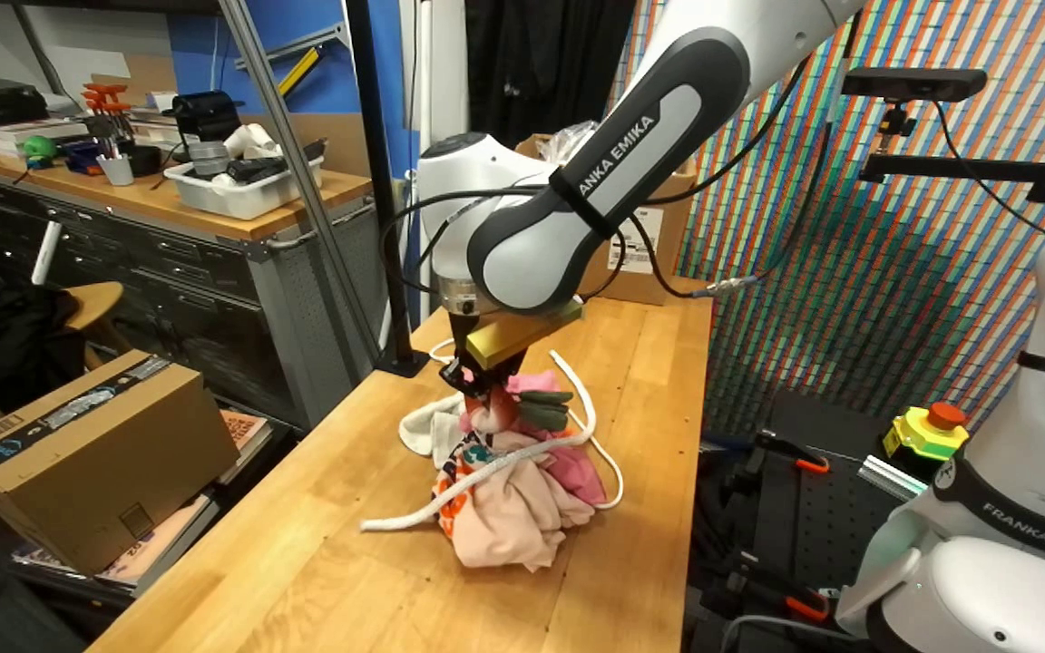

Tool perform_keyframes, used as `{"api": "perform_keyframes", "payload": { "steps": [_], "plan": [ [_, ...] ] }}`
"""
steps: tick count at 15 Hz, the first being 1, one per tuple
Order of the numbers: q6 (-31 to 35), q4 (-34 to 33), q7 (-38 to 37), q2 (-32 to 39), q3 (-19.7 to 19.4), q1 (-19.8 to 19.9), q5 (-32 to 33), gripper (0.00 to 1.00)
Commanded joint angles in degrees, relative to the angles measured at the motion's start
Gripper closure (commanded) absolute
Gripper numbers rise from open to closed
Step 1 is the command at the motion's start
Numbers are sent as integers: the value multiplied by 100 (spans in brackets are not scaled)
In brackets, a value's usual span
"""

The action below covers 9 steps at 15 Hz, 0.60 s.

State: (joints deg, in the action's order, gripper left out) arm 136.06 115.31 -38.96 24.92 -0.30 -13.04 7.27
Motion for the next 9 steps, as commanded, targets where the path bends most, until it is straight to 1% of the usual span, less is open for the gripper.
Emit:
{"api": "perform_keyframes", "payload": {
  "steps": [1, 5, 9],
  "plan": [
    [-505, -195, -160, -495, -120, -73, 104, 92],
    [-1128, -533, -214, -894, -82, -14, 236, 92],
    [-1465, -812, -268, -1068, -22, 70, 287, 92]
  ]
}}
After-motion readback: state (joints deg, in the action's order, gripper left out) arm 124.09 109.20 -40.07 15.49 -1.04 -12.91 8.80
